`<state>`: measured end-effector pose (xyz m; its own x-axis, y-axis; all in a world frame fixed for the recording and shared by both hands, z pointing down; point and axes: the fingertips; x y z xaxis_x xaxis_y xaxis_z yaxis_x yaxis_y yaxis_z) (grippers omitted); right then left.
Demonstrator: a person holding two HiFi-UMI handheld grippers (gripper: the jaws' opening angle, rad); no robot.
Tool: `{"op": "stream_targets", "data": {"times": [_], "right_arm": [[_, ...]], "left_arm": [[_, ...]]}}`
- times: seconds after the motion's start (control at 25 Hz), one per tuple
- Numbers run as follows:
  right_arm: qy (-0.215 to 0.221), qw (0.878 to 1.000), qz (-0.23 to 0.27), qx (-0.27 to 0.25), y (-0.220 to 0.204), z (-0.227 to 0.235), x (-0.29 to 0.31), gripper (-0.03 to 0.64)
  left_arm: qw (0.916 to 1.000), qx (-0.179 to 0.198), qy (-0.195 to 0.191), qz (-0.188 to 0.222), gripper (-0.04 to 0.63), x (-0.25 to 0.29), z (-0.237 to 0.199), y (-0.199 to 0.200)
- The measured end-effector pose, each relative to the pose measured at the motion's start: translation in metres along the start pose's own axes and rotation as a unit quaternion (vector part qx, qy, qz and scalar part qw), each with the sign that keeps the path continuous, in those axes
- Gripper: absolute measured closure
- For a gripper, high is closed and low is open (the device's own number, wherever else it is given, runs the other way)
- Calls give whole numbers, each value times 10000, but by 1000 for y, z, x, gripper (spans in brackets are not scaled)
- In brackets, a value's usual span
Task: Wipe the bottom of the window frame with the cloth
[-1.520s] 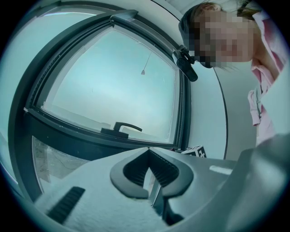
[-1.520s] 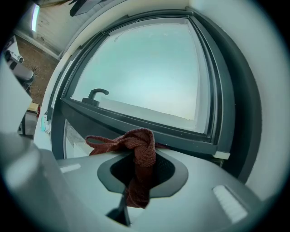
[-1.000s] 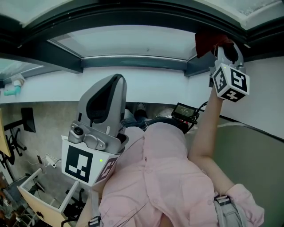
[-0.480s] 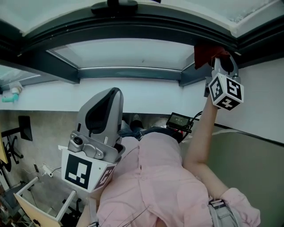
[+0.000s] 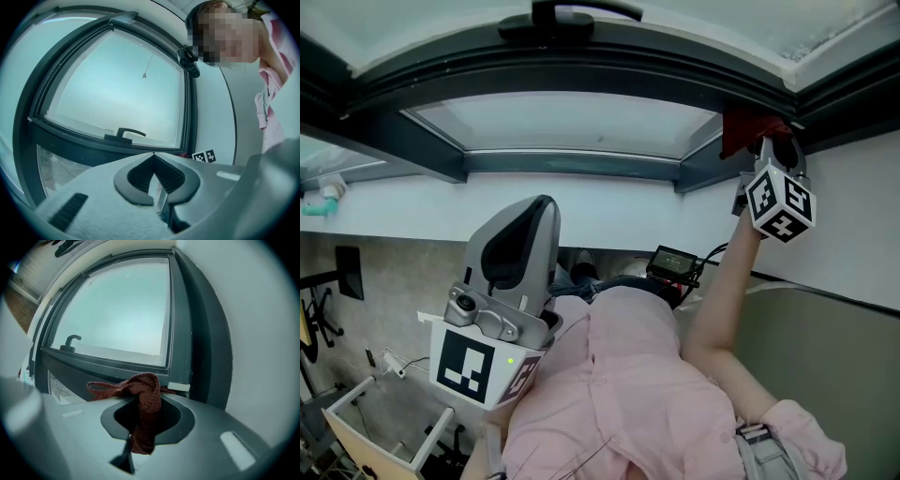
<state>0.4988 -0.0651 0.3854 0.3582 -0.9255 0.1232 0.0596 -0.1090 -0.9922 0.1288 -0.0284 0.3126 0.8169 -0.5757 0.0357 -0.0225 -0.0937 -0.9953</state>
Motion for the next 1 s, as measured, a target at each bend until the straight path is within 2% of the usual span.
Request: {"op": "stream_targets", "data": {"times": [1.0], "right_arm": [[-278, 9995, 19, 116, -1, 18, 1, 546]], "left_arm": [[9991, 12, 360, 234, 597, -16, -18, 4]]}}
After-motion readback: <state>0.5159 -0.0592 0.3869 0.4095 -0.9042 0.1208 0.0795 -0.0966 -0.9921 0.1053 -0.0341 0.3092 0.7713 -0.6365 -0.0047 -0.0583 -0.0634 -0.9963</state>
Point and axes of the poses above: the fingertips, and each gripper's own axes: x forward along the fingers, z to its right, y out of its top, and after that the axes turned 7 degrees about x, right-handed
